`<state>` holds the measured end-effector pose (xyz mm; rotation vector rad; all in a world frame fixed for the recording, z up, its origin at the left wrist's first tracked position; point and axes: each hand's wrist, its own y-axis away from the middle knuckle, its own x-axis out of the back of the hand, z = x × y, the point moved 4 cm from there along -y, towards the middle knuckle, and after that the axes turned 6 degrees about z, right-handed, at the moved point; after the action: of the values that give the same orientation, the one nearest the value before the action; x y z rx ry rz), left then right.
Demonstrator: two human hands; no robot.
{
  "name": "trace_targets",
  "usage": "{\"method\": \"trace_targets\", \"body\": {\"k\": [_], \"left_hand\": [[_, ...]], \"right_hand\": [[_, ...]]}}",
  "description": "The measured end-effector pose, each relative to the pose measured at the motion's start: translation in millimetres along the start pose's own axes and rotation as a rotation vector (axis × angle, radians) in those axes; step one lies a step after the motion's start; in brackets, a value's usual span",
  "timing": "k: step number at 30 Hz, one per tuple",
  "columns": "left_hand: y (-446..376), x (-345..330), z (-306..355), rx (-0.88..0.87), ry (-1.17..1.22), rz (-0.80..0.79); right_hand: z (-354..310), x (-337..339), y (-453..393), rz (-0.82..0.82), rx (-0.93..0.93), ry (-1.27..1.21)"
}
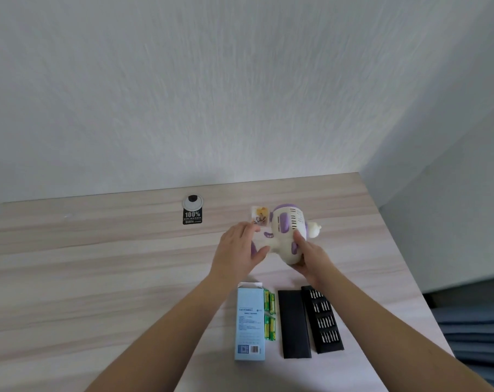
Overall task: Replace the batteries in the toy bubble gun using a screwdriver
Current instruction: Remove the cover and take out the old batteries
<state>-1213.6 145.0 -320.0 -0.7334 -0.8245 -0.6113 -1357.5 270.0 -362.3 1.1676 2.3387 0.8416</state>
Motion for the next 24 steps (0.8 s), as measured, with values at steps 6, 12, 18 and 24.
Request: {"method": "trace_targets", "body": {"k": [6, 12, 18, 24], "left_hand": [[-12.1, -5.2, 11.6, 0.129, -0.067, -0.247], [-24.4, -5.9, 27.0, 0.046, -0.114, -0.242], [-22.0, -1.9, 47.8, 0.015, -0.109, -0.098], [-9.8, -5.7, 63.1, 0.028, -0.117, -0.025]], "right_hand": [[-0.3, -1.5, 6.6, -0.119, -0.074, -0.254], [-0.8, 4.6, 8.2, -0.203, -0.127, -0.432], [-0.4, 13.1, 1.6, -0.121, -0.195, -0.618], [2.8, 30.0, 1.1, 0.061, -0.245, -0.703]]}}
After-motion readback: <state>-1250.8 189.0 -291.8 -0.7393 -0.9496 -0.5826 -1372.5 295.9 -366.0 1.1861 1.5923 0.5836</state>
